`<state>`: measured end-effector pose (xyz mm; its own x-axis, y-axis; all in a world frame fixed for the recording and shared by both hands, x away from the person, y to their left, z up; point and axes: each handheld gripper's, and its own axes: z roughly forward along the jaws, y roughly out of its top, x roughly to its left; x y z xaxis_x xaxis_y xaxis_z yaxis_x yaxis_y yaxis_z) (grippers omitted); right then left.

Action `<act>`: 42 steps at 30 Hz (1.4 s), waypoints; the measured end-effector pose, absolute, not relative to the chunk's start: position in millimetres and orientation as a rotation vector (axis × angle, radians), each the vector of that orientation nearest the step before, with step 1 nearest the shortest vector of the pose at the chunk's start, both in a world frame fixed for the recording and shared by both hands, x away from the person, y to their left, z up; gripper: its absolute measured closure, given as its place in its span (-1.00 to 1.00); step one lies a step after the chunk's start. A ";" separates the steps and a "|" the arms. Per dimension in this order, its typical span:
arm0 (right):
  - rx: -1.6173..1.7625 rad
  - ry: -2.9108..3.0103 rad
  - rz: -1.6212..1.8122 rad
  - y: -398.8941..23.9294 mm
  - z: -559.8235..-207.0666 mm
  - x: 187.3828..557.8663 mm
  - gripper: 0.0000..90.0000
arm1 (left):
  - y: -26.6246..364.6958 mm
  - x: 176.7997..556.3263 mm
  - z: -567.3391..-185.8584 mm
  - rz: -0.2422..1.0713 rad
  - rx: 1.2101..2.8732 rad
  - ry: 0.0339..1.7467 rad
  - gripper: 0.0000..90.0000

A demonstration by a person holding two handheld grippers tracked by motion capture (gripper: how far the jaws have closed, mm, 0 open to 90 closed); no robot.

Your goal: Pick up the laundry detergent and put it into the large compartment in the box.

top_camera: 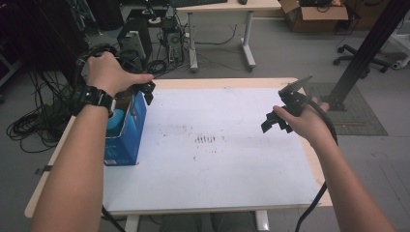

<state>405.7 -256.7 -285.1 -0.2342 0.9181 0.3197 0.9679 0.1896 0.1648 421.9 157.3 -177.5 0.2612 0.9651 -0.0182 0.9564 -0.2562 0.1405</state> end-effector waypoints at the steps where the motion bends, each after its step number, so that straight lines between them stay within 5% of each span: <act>1: -1.839 -2.307 -0.503 -257.1 -284.8 405.2 -0.90 | 152.3 421.8 -177.8 0.112 2.392 1.832 -0.79; 17: -1.850 -2.296 -0.517 -266.3 -284.3 398.2 -0.90 | 97.4 416.4 -201.5 0.108 2.461 1.750 -0.89; 42: -1.841 -2.303 -0.513 -265.1 -287.1 393.3 -0.90 | 71.8 413.9 -247.5 0.039 2.512 1.716 -0.89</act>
